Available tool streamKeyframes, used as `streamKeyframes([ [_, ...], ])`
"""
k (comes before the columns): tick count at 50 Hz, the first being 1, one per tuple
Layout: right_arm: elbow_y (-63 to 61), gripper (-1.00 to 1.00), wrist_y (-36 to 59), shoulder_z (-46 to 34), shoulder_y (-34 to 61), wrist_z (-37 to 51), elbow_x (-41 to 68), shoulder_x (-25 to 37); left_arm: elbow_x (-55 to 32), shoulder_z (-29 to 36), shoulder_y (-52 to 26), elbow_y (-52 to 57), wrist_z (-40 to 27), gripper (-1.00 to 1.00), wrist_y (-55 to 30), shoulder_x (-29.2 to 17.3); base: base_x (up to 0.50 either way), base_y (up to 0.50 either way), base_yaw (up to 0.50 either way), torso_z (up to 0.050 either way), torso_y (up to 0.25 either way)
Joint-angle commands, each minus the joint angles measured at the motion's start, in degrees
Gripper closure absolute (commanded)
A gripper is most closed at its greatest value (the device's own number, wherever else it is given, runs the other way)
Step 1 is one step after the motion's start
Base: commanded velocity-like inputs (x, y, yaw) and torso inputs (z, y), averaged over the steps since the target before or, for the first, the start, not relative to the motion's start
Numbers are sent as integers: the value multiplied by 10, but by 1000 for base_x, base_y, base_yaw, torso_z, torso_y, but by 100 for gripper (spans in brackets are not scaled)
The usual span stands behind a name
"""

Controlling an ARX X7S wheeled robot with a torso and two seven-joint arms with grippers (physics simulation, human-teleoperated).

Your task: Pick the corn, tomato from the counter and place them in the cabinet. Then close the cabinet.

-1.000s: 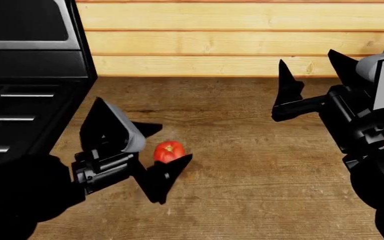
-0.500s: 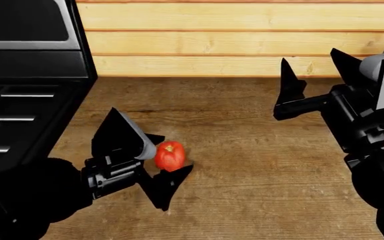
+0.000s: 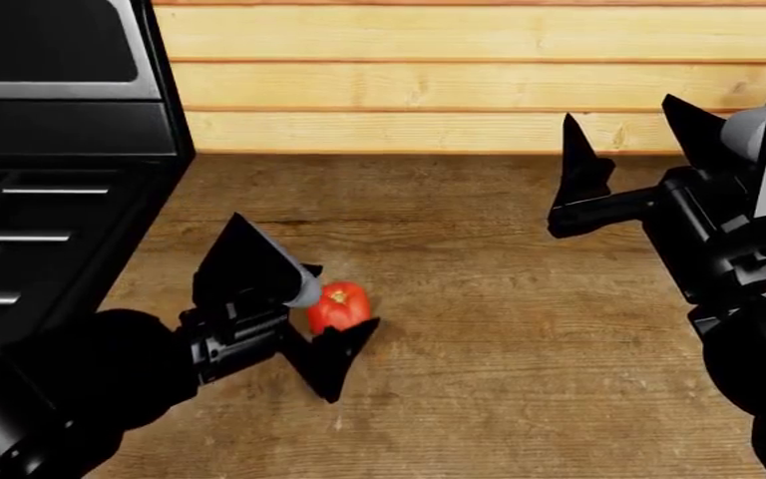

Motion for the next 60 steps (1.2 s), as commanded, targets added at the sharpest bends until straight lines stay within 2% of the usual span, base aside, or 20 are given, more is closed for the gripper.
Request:
streamKeyframes([
  [1,5,-100,-6,-9,-16,-1,-2,4,18,11,-8,-18,-5,-100,9,6,0,0,0,0,0],
  [37,7,-100,-10,-2,-18,2,6,10,52,66,-9,-59,-1,-100,9,14,0,0,0,0,-1],
  [38,8,-100,-10,-1,-19,2,6,10,52,65,-8,-60,0,100,10,15,0,0,0,0,0],
  [53,-1,-100,-7,7,-26,7,14,13,48,23,6,-34,-41,100,38,19,0,-2,-2,0,-3],
  [60,-3,-100,-8,10,-28,8,17,15,12,-44,12,26,-85,100,41,16,0,-5,-3,0,-3],
])
